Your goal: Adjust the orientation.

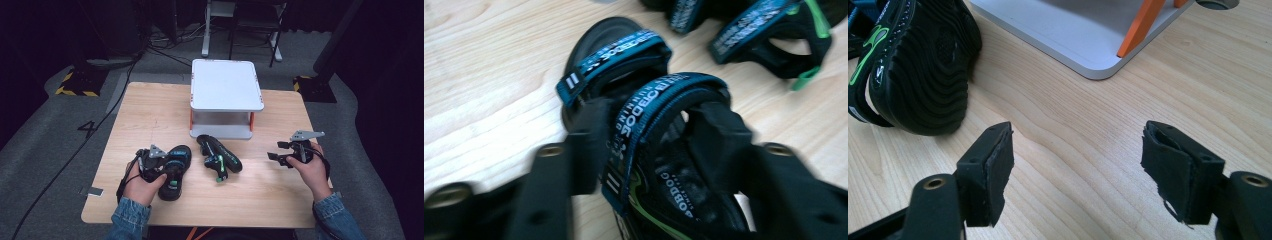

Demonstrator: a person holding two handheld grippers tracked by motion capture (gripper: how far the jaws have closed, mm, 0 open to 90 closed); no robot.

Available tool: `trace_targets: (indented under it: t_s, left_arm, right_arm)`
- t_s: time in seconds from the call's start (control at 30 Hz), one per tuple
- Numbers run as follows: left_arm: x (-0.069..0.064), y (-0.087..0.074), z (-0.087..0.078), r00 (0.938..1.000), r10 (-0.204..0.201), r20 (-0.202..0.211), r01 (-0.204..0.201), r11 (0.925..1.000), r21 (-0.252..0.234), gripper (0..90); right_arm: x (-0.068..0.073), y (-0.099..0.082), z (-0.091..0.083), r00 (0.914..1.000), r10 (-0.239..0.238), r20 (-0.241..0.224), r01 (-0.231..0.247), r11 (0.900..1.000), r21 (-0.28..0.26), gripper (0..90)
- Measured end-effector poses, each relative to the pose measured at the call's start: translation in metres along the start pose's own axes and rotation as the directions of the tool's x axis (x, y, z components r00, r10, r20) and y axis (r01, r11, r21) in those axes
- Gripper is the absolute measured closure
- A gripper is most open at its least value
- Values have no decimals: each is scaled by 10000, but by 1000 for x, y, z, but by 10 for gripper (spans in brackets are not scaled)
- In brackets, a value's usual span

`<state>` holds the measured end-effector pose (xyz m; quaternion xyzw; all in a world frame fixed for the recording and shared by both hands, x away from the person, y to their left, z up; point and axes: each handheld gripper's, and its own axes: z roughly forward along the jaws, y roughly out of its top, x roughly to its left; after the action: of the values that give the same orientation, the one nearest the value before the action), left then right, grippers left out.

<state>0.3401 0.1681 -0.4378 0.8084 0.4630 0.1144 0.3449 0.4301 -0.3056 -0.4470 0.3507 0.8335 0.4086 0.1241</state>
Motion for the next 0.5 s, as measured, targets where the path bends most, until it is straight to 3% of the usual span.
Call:
trace_targets:
  t_s: [0.07,0.13,0.2,0.3,0.33,0.43,0.5]
  left_arm:
    - [1,1,-3,9990,-221,399,227,9996,-151,318]
    - [-1,2,-9,9984,-104,550,105,9999,-12,269]
    - [0,7,-18,9987,311,400,-297,9989,-352,259]
    - [2,12,-26,9981,495,360,-469,9965,-696,247]
    - [8,14,-32,9977,594,325,-559,9936,-980,246]
    - [17,15,-36,9975,706,88,-692,9917,-1081,242]
    - [32,14,-41,9966,755,-343,-791,9896,-1204,242]
  right_arm:
    - [0,0,0,10000,-18,10,18,10000,12,294]
    - [1,1,0,10000,-30,-5,30,10000,-14,293]
    - [2,0,-1,10000,-39,-9,39,10000,-12,293]
    - [5,-1,0,9999,-101,-27,102,9999,64,293]
    - [7,-2,0,9999,-109,-42,109,9999,107,293]
    - [9,-3,1,9999,-110,-97,111,9999,116,293]
    - [15,3,3,9997,-42,-240,41,10000,-58,291]
